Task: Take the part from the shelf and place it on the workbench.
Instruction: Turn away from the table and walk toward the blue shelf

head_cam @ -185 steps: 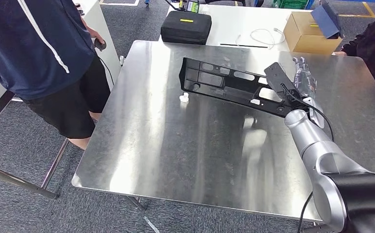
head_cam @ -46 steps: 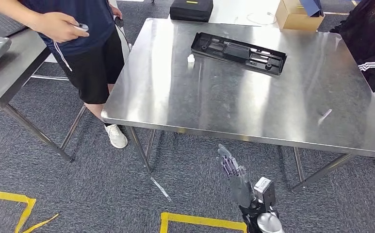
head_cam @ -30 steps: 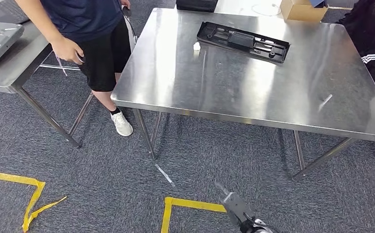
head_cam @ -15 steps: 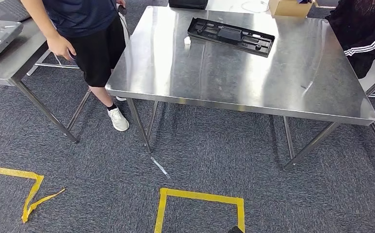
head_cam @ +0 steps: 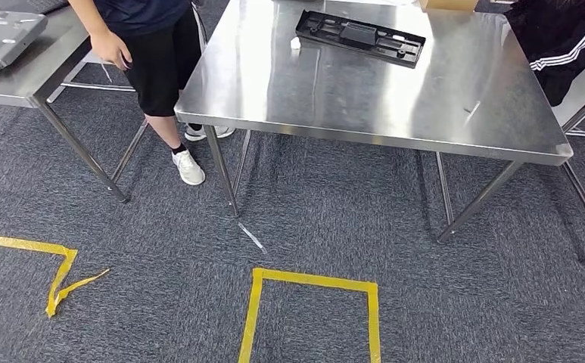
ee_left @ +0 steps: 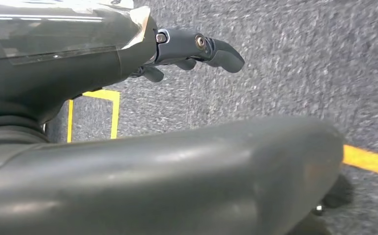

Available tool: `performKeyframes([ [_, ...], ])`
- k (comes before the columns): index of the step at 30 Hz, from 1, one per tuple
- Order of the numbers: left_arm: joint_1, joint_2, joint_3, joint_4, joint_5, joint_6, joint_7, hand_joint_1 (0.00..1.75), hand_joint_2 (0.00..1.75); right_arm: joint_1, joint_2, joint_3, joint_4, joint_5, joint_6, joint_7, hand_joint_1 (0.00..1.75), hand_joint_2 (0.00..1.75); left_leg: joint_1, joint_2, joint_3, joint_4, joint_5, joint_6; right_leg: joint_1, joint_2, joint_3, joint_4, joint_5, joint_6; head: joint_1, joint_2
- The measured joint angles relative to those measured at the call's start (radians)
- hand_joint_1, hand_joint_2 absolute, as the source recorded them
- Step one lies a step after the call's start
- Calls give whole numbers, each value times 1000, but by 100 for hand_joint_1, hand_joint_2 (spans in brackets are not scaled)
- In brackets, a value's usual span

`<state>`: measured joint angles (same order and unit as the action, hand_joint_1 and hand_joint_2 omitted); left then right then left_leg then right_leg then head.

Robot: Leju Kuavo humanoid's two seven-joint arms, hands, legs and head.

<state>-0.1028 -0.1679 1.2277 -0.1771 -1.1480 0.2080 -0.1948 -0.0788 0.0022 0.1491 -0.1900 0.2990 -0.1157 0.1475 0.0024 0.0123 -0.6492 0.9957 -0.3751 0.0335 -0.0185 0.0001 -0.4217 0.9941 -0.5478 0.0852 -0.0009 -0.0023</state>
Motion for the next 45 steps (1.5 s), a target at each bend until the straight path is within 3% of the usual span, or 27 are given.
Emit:
performKeyframes([
  [1,0,0,-2,0,0,0,0,0,0,1,2,-2,1,0,-1,-1,0,0,-1,0,-3,1,10,-5,4,1,21,-39,-18,-11,-1,0],
  [3,0,-1,-5,0,0,0,1,0,0,3,6,-4,3,0,-3,-1,0,0,2,0,-6,1,24,-14,4,0,10,-42,-14,-33,-4,0],
  [4,1,-1,-6,0,0,0,1,0,0,4,7,-5,4,0,-4,-1,0,0,4,-2,-11,11,8,-19,2,-2,2,-39,-6,-45,-5,0],
  [5,2,-1,-7,0,-1,0,2,0,0,5,8,-5,5,0,-5,-1,0,0,6,-3,-18,35,-28,-24,0,-5,-9,-38,4,-58,-6,0],
  [7,2,-1,-8,0,-1,1,3,0,0,6,10,-7,6,0,-8,0,0,0,9,-5,-40,141,-145,-30,3,-8,-35,-37,28,-77,-10,0],
  [9,2,-2,-10,0,-1,1,5,0,0,7,12,-8,6,1,-10,0,0,0,9,-5,-53,268,-212,-32,10,-10,-66,-35,54,-83,-12,0],
  [11,1,-2,-11,0,-1,2,6,0,0,7,13,-9,6,2,-11,0,0,0,9,-6,-23,304,-180,-28,16,-11,-100,-28,78,-82,-12,0],
  [12,1,-2,-12,0,-1,2,7,0,0,7,13,-9,6,4,-11,0,0,0,9,-6,17,270,-151,-23,18,-10,-116,-22,88,-79,-12,0],
  [13,0,-3,-12,0,-1,2,7,0,0,7,13,-9,7,5,-11,0,0,0,8,-8,73,206,-137,-18,19,-10,-131,-16,97,-76,-13,0],
  [15,-4,-3,-13,0,-1,4,8,0,0,7,14,-9,7,8,-11,0,0,0,4,-14,179,57,-151,-8,21,-10,-151,-7,113,-66,-11,0],
  [17,-6,-4,-14,0,-1,7,8,0,0,5,15,-9,7,10,-12,1,0,0,-5,-17,217,-16,-171,-2,20,-12,-162,-5,131,-51,-11,0],
  [19,-6,-5,-14,0,-1,10,9,0,0,5,14,-9,9,10,-14,2,0,0,-6,-14,200,-31,-160,11,18,-11,-179,4,132,-41,-12,0],
  [20,-5,-5,-15,0,-1,11,9,0,0,6,15,-9,10,10,-15,2,0,0,-5,-12,187,-36,-149,20,18,-10,-192,24,109,-42,-10,0],
  [23,-5,-5,-15,0,-2,11,9,0,0,10,17,-9,11,11,-18,2,0,0,-6,-7,141,-40,-110,35,16,-6,-236,181,-21,-56,-5,0],
  [24,-4,-5,-15,0,-2,11,9,0,0,11,17,-9,11,12,-19,2,0,0,-7,-5,124,-39,-96,35,15,-6,-242,241,-45,-52,-4,0],
  [26,-4,-5,-15,0,-3,11,9,0,0,11,16,-9,12,14,-21,2,0,0,-8,-1,87,-37,-68,32,12,-5,-220,291,-25,-29,-4,0],
  [27,-5,-5,-15,0,-3,11,9,0,0,11,16,-9,12,15,-22,2,0,0,-8,0,69,-34,-55,29,10,-5,-185,266,2,-17,-4,0],
  [29,-5,-5,-15,0,-3,12,9,0,0,9,15,-9,12,17,-23,1,0,0,-9,1,41,-24,-33,21,7,-4,-66,118,23,-7,-3,0],
  [31,-5,-6,-15,-1,-3,12,8,0,0,6,15,-9,12,18,-24,1,0,0,-13,1,25,-14,-11,12,10,-2,31,-31,-6,-21,-5,0],
  [33,-5,-7,-15,-1,-3,13,7,0,0,6,16,-9,12,19,-24,1,0,0,-13,1,17,-13,9,3,11,0,45,-69,-18,-35,-8,0],
  [35,-3,-6,-15,-1,-3,13,6,0,0,8,17,-10,13,19,-24,2,0,0,-8,-4,4,8,-21,-9,5,-4,25,-62,-2,-54,-12,0],
  [37,-1,-6,-15,-1,-3,14,6,0,0,8,17,-10,14,19,-24,2,0,0,-2,-9,-19,97,-125,-21,2,-9,0,-61,23,-75,-16,0],
  [39,0,-6,-15,-1,-3,15,6,0,0,9,17,-11,14,18,-24,3,0,0,3,-10,-41,230,-211,-29,6,-12,-32,-58,48,-83,-17,0],
  [40,-1,-6,-15,-1,-3,15,6,0,0,9,17,-11,14,17,-24,3,0,0,5,-10,-41,277,-215,-31,8,-13,-49,-53,59,-82,-17,0],
  [42,-1,-6,-15,-1,-3,15,6,0,0,9,17,-12,14,14,-24,4,0,0,10,-10,0,282,-167,-34,8,-14,-87,-37,79,-76,-17,0],
  [43,-2,-6,-15,-1,-3,15,5,0,0,9,17,-12,14,13,-24,5,0,0,14,-11,46,234,-142,-34,8,-13,-105,-27,86,-71,-17,0],
  [45,-5,-7,-15,-1,-3,14,0,0,0,9,17,-13,14,11,-25,6,0,0,17,-15,152,96,-144,-33,9,-12,-135,-5,96,-61,-17,0],
])
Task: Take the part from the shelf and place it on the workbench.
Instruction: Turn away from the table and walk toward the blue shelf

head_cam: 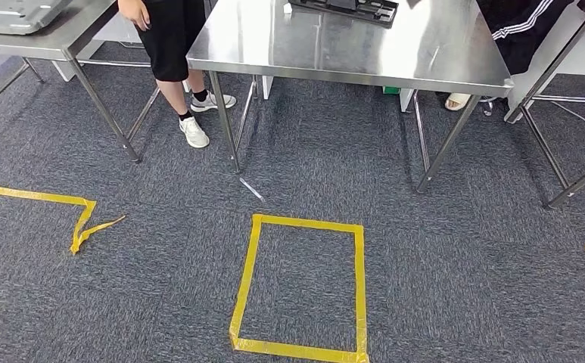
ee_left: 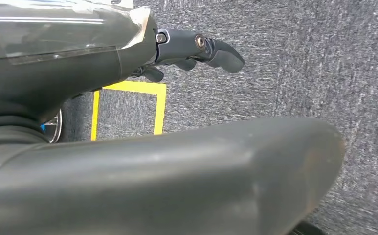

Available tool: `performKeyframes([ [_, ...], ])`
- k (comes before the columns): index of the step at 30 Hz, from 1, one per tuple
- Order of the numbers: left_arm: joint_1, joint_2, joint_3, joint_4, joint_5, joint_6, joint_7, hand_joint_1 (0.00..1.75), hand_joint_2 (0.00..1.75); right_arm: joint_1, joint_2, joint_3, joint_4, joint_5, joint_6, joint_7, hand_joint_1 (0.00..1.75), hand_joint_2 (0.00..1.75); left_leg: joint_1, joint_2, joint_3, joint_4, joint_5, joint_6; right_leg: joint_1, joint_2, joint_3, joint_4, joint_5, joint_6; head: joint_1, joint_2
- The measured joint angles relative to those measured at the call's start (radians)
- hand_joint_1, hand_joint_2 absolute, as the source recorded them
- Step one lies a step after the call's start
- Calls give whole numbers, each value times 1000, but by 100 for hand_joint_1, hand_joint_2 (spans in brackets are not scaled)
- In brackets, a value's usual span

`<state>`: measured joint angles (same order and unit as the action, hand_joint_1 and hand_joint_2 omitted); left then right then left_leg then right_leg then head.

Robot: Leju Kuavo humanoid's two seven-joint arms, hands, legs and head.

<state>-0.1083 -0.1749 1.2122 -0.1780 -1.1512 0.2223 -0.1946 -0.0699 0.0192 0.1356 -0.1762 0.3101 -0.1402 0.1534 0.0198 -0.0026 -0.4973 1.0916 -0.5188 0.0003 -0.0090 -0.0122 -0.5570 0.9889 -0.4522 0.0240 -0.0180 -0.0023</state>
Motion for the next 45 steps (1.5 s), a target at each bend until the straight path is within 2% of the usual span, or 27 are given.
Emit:
performKeyframes([
  [2,-4,-1,-1,0,-1,-1,-9,0,0,-2,1,-4,0,-2,0,2,0,0,-6,-4,53,-91,-31,8,2,0,-20,12,12,15,0,0],
  [4,-3,-2,-2,0,-3,-1,-13,0,0,-3,1,-10,0,-4,0,4,0,0,-12,0,44,-110,-31,26,-1,2,-35,16,24,30,2,0],
  [5,-2,-3,-3,0,-4,1,-12,0,0,-2,2,-12,1,-6,-1,5,0,0,-13,4,35,-112,-23,37,-3,3,-47,30,16,32,4,0],
  [7,1,-3,-4,0,-8,4,-8,0,0,1,4,-16,1,-9,-1,7,0,0,-14,17,15,-115,-5,55,-6,7,-87,117,-39,25,10,0],
  [9,1,-3,-5,-1,-11,6,-4,0,0,3,6,-18,1,-10,-1,7,0,0,-20,30,-6,-114,9,62,-6,8,-134,253,-110,19,14,0],
  [10,1,-3,-6,-1,-11,6,-2,0,0,4,5,-19,1,-10,-2,7,0,0,-22,38,-15,-113,17,62,-6,8,-141,295,-130,21,14,0],
  [11,2,-3,-6,-1,-12,6,0,0,0,5,5,-20,1,-10,-2,8,0,0,-24,47,-23,-113,23,62,-6,8,-126,298,-136,26,14,0],
  [12,2,-3,-6,-1,-12,6,1,0,0,6,4,-20,2,-9,-2,8,0,0,-25,56,-29,-113,28,61,-6,6,-88,257,-126,33,14,0],
  [13,2,-4,-6,-1,-12,6,2,0,0,7,4,-21,2,-8,-3,8,0,0,-25,65,-30,-112,32,59,-6,-3,-32,180,-107,39,15,0],
  [15,2,-4,-6,-1,-12,6,3,0,0,4,4,-21,2,-7,-3,8,0,0,-30,83,-30,-110,38,52,1,-34,66,26,-76,38,14,0],
  [17,1,-5,-6,-1,-12,7,3,0,0,2,4,-21,2,-6,-3,8,0,0,-35,100,-31,-108,44,43,8,-45,91,-30,-67,27,13,0],
  [19,0,-5,-6,-1,-14,8,5,0,0,7,5,-22,2,-5,-3,8,0,0,-33,107,-32,-105,44,35,3,-28,83,-29,-58,14,11,0],
  [21,-1,-6,-7,-1,-15,10,6,0,0,8,5,-22,3,-5,-3,9,0,0,-28,71,-49,-66,12,23,-7,-14,81,-31,-48,-2,10,0],
  [23,1,-6,-7,-1,-15,12,7,0,0,5,5,-22,3,-5,-4,9,0,0,-21,22,-98,51,-61,12,-9,3,72,-31,-37,-15,8,0],
  [25,5,-5,-7,-1,-15,13,7,0,0,5,7,-22,4,-5,-4,9,0,0,-16,6,-147,174,-112,5,-8,24,61,-29,-29,-16,8,0],
  [26,6,-5,-7,-1,-15,14,8,0,0,7,7,-22,4,-5,-4,9,0,0,-14,4,-152,191,-109,3,-8,35,58,-27,-27,-14,8,0],
  [28,6,-4,-7,-1,-15,15,8,0,0,8,8,-22,4,-5,-4,9,0,0,-5,-6,-104,107,-50,0,-10,60,51,-17,-26,-10,8,0],
  [30,6,-4,-7,-1,-17,15,8,0,0,4,9,-22,4,-5,-4,9,0,0,6,-57,-40,-22,-2,-3,-9,83,38,0,-27,-3,8,0],
  [32,5,-4,-8,-1,-19,15,9,0,0,0,10,-22,4,-5,-4,10,0,0,8,-94,-22,-72,2,1,-8,105,17,12,-24,12,8,0],
  [34,5,-4,-9,-1,-20,16,11,0,0,1,9,-23,4,-5,-4,11,0,0,3,-77,-29,-74,6,16,-11,124,-4,13,-15,30,9,0],
  [36,4,-5,-9,-1,-20,17,12,0,0,6,9,-23,5,-5,-5,13,0,0,3,-49,-32,-82,16,34,-11,93,-27,38,-26,36,13,0],
  [38,4,-5,-10,-1,-21,17,12,0,0,4,10,-23,5,-5,-6,14,0,0,0,-17,-38,-86,22,45,-8,41,-78,142,-79,29,19,0],
  [40,7,-5,-10,-1,-22,17,12,0,0,2,11,-23,5,-4,-6,15,0,0,-4,18,-45,-85,24,49,-8,26,-135,274,-133,27,22,0],
  [41,7,-5,-10,-1,-23,17,12,0,0,4,11,-23,5,-4,-6,15,0,0,-5,34,-47,-85,25,50,-8,24,-143,305,-143,31,22,0],
  [42,7,-5,-10,-1,-23,17,12,0,0,6,11,-23,5,-3,-6,15,0,0,-5,47,-48,-84,26,49,-9,21,-129,292,-135,38,23,0],
  [43,6,-5,-10,-1,-24,17,12,0,0,7,10,-23,5,-2,-6,15,0,0,-5,59,-48,-84,26,49,-10,13,-92,237,-115,47,22,0],
  [45,5,-6,-12,-1,-24,17,12,0,0,6,10,-23,5,0,-6,15,0,0,-9,81,-44,-83,26,44,-9,-30,0,84,-71,55,23,0],
])
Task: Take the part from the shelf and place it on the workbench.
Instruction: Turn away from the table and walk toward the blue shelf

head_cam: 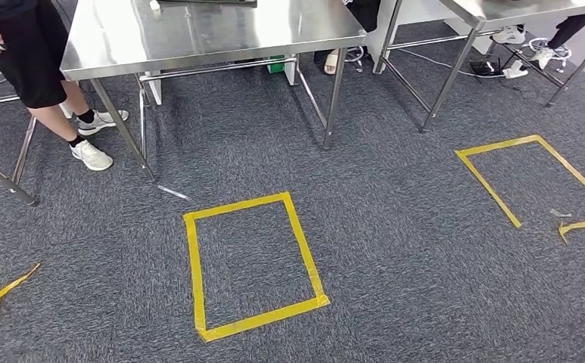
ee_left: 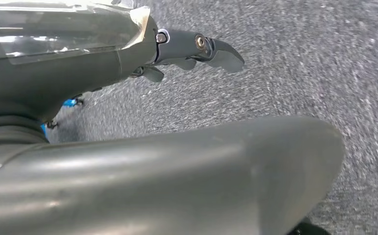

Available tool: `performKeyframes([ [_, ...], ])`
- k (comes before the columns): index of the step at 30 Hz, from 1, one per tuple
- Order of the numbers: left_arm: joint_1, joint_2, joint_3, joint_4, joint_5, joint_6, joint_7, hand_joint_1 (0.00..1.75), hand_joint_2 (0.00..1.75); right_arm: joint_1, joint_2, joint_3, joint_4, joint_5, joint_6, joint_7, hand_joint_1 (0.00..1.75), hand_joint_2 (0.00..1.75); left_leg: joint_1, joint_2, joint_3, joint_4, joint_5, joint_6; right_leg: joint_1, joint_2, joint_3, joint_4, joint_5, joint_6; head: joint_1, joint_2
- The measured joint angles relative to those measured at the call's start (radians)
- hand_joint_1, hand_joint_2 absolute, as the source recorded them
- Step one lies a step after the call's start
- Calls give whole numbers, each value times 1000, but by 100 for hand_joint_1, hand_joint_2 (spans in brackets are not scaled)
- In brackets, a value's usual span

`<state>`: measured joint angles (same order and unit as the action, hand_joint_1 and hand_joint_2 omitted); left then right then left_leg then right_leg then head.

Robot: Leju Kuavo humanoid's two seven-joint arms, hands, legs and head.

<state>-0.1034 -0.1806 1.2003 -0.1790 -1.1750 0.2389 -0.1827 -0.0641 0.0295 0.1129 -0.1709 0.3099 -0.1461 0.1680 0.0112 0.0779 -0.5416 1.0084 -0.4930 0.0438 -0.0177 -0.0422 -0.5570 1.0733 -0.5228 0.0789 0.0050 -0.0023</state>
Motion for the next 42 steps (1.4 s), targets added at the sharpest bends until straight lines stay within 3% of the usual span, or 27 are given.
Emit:
performKeyframes([
  [2,-1,0,-1,0,0,0,0,0,0,-3,1,0,0,2,0,-1,0,0,-6,18,3,1,-1,-10,7,-26,40,-77,19,-10,-2,0],
  [4,-3,1,-2,0,1,1,0,0,0,-2,2,0,0,5,0,-1,0,0,-7,33,8,-2,1,-21,10,-11,33,-80,23,-25,-5,0],
  [5,-3,1,-2,0,2,1,0,0,0,0,2,0,0,6,0,-1,0,0,-5,28,8,1,-3,-28,5,-1,34,-82,26,-32,-6,0],
  [7,-4,1,-2,0,2,2,1,0,0,1,3,0,0,8,0,-2,0,0,-1,-13,-10,47,-41,-38,-6,18,35,-86,35,-48,-8,0],
  [9,-1,1,-2,0,2,2,1,0,0,-1,4,0,0,9,-1,-4,0,0,2,-62,-61,164,-110,-43,-7,38,32,-86,41,-58,-11,0],
  [10,1,1,-2,0,2,2,2,0,0,-2,5,0,0,9,-1,-5,0,0,2,-72,-88,225,-135,-44,-6,49,30,-85,42,-61,-11,0],
  [11,3,1,-2,0,3,3,2,0,0,-1,6,0,0,9,-1,-6,0,0,2,-75,-104,263,-143,-45,-4,61,28,-84,43,-62,-11,0],
  [12,4,2,-2,0,3,3,2,0,0,0,6,0,0,9,-1,-6,0,0,3,-77,-105,265,-131,-46,-4,74,28,-83,43,-61,-11,0],
  [14,4,2,-2,0,3,3,3,0,0,2,7,0,0,8,-1,-6,0,0,9,-90,-60,170,-66,-46,-6,100,28,-77,43,-59,-11,0],
  [15,3,2,-2,0,3,4,3,0,0,1,8,0,0,8,-1,-6,0,0,13,-113,-32,110,-40,-47,-5,113,24,-71,41,-56,-11,0],
  [16,3,2,-2,0,3,4,3,0,0,-1,8,0,0,9,-1,-7,0,0,17,-134,-12,63,-25,-47,-3,124,18,-64,40,-51,-10,0],
  [18,2,3,-2,0,5,6,3,0,0,-3,8,0,0,11,-1,-7,0,0,16,-157,-1,30,-25,-41,-1,144,1,-57,43,-36,-10,0],
  [20,1,2,-2,-1,8,7,3,0,0,0,7,0,0,14,-1,-7,0,0,11,-136,-3,25,-18,-24,-3,152,-13,-59,48,-22,-10,0],
  [22,0,1,-2,-1,10,9,2,0,0,2,7,0,1,16,0,-7,0,0,10,-112,-4,19,-12,-7,-2,111,-37,-19,26,-19,-6,0],
  [24,2,0,-2,-1,11,11,0,0,0,-2,8,0,1,16,0,-7,0,0,8,-82,-7,18,-11,3,-2,65,-94,100,-29,-22,-1,0],
  [26,4,1,-2,-1,12,11,0,0,0,-3,8,0,1,16,0,-7,0,0,5,-51,-11,18,-11,4,-2,55,-147,216,-71,-20,-1,0],
  [27,3,1,-2,-1,12,11,0,0,0,-1,8,0,1,16,0,-7,0,0,5,-39,-11,18,-11,4,-2,53,-148,227,-71,-14,0,0],
  [29,2,0,-2,-1,12,11,0,0,0,2,7,0,1,16,0,-7,0,0,5,-15,-9,18,-12,4,-2,38,-91,130,-32,-1,0,0],
  [30,1,0,-2,-1,12,11,0,0,0,1,7,0,1,16,0,-7,0,0,3,-5,-7,19,-12,2,0,13,-49,53,-8,1,0,0],
  [32,0,0,-2,-1,13,10,-1,0,0,-3,6,0,1,17,0,-7,0,0,-2,14,-2,19,-16,-6,8,-26,4,-48,24,-8,-1,0],
  [33,0,0,-2,-1,14,9,-1,0,0,-4,6,0,1,17,0,-7,0,0,-4,22,2,18,-18,-12,12,-33,9,-62,28,-16,-3,0],
  [34,0,0,-2,-1,15,8,-2,0,0,-5,6,0,1,17,0,-7,0,0,-4,31,6,16,-18,-18,15,-23,7,-62,30,-23,-4,0],
  [35,-1,0,-2,-1,15,6,-2,0,0,-4,6,0,1,17,0,-6,0,0,-2,34,8,15,-20,-25,10,-10,9,-64,34,-31,-4,0],
  [37,-3,0,-2,-1,15,4,-4,0,0,-3,7,0,1,17,0,-5,0,0,2,-2,1,41,-45,-36,0,12,14,-71,42,-47,-8,0],
  [39,-1,0,-2,-1,15,3,-4,0,0,-4,8,0,1,16,0,-4,0,0,5,-58,-42,144,-107,-41,-6,33,14,-74,48,-59,-13,0],
  [41,3,1,-2,-1,14,2,-4,0,0,-4,9,0,1,14,0,-4,0,0,5,-78,-102,267,-157,-43,-4,58,12,-73,50,-64,-14,0],
  [42,5,1,-2,-1,14,2,-3,0,0,-3,10,0,1,13,0,-4,0,0,6,-80,-116,292,-155,-44,-4,72,12,-72,50,-64,-14,0],
])
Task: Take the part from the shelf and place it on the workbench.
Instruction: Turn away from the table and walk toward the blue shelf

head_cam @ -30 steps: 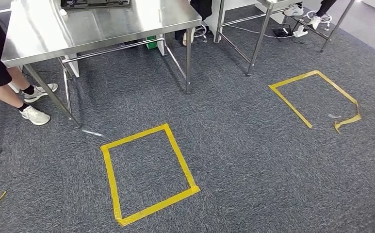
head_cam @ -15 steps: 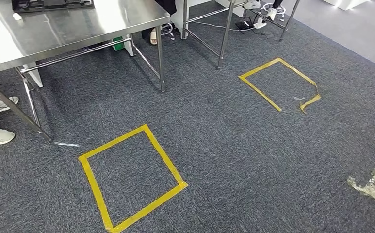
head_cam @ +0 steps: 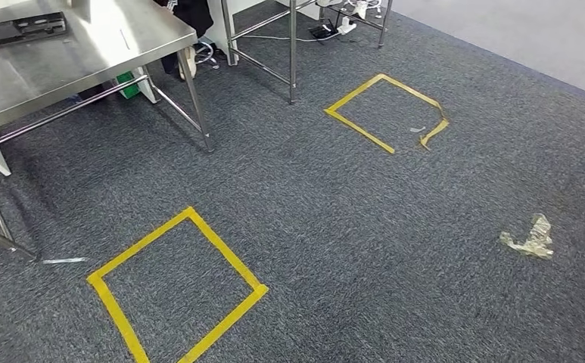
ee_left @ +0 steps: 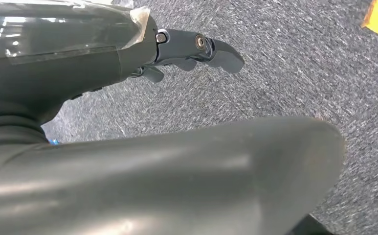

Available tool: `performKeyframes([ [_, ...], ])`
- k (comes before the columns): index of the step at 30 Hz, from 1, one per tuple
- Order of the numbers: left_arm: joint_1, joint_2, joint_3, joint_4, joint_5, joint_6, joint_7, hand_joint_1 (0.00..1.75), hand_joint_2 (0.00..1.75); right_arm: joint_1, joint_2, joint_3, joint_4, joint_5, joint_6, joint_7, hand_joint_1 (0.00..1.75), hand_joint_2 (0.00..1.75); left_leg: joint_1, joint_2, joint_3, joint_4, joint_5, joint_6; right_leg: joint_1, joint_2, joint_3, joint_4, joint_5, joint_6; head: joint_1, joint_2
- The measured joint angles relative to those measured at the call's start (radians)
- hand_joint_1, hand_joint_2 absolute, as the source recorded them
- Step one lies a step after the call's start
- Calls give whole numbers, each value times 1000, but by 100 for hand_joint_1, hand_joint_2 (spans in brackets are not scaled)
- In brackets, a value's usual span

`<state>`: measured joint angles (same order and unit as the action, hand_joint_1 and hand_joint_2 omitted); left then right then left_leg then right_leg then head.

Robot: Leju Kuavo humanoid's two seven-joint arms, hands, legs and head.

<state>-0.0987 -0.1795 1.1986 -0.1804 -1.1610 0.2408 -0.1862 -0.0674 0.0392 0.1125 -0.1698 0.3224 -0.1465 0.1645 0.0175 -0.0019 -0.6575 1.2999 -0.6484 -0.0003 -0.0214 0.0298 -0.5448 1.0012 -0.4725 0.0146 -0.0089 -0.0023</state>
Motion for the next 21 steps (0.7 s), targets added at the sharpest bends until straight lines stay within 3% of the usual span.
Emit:
performKeyframes([
  [1,0,0,0,0,-1,0,0,0,0,1,0,0,0,-2,0,0,0,0,2,-1,3,-14,22,-1,0,14,1,1,0,0,0,0],
  [2,0,1,0,0,-1,-1,1,0,0,2,0,0,0,-3,0,0,0,0,5,-6,25,-66,58,-2,-1,28,1,3,-1,1,0,0],
  [4,0,2,0,0,-2,-2,1,0,0,1,1,0,0,-5,0,1,0,0,15,-45,81,-195,120,-4,0,54,-4,14,-5,8,0,0],
  [6,-1,2,0,0,-2,-2,2,0,0,0,1,0,0,-5,0,1,0,0,16,-74,105,-255,136,0,4,76,-17,21,-6,22,1,0],
  [8,-2,2,0,0,-2,-2,2,0,0,2,-1,0,0,-5,0,2,0,0,10,-58,104,-259,137,14,4,95,-30,19,-2,36,2,0],
  [9,-3,1,0,0,-2,-2,3,0,0,4,-1,0,0,-5,0,2,0,0,9,-47,105,-262,140,22,4,87,-36,24,-4,40,2,0],
  [11,-4,0,0,-1,-2,-3,3,0,0,4,-1,0,0,-5,0,2,0,0,11,-21,105,-269,145,38,3,42,-68,84,-34,41,9,0],
  [13,-3,-1,0,-2,-2,-3,3,0,0,1,0,0,0,-5,0,3,0,0,9,9,104,-270,146,44,5,-6,-133,215,-91,38,17,0],
  [15,-1,0,0,-2,-2,-3,3,0,0,1,-1,0,0,-5,0,3,0,0,8,37,102,-270,145,44,3,-18,-179,308,-120,44,18,0],
  [16,-2,0,0,-2,-2,-3,3,0,0,2,-1,0,0,-6,0,3,0,0,9,49,103,-270,144,43,2,-23,-173,299,-112,52,19,0],
  [18,-3,-1,0,-2,-2,-4,3,0,0,4,-2,0,0,-6,0,3,0,0,10,71,107,-270,141,38,-1,-49,-104,172,-63,68,19,0],
  [19,-4,-1,0,-2,-2,-4,4,0,0,3,-2,0,0,-5,-1,3,0,0,9,80,111,-270,138,34,-1,-73,-66,103,-38,71,19,0],
  [21,-4,0,0,-3,-2,-3,8,0,0,-2,-1,0,0,-1,-2,3,0,0,4,99,121,-272,132,21,5,-106,-27,27,-10,61,19,0],
])
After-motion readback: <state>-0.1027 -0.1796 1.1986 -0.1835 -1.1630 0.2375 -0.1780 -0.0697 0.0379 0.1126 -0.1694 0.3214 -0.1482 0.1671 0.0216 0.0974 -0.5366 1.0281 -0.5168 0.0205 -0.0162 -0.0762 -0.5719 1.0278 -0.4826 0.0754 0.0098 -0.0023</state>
